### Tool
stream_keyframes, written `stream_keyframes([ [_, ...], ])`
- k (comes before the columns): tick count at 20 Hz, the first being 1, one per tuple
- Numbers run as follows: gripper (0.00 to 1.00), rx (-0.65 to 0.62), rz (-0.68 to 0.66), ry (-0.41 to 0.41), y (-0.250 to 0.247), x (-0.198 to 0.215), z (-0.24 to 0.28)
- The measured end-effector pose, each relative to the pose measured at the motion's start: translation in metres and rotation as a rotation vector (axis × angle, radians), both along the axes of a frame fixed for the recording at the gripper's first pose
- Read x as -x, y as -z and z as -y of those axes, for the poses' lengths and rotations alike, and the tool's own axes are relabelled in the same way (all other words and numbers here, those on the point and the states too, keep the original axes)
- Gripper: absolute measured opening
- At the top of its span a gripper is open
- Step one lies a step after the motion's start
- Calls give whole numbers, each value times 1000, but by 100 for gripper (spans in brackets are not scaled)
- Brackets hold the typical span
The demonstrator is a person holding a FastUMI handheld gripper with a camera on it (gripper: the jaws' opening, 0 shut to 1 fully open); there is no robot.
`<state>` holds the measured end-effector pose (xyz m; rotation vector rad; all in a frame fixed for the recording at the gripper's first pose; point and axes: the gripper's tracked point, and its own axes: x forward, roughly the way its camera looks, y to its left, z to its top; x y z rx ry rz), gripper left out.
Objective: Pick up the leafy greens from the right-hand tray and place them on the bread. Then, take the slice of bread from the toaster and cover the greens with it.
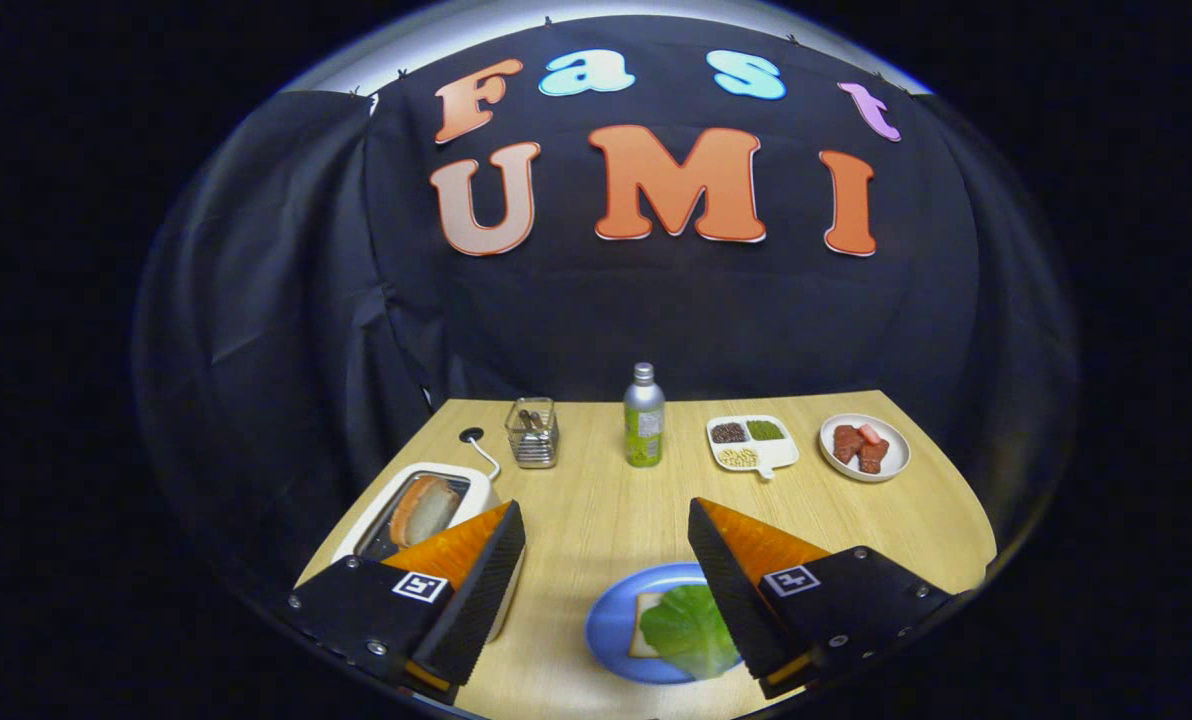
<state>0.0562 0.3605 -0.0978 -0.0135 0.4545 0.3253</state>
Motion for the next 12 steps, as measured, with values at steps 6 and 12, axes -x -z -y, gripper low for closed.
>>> stream_keyframes([
  [6, 99, 4, -4, -68, 13, 12, -67],
  [12, 99, 19, -68, -105, 44, 18, -110],
])
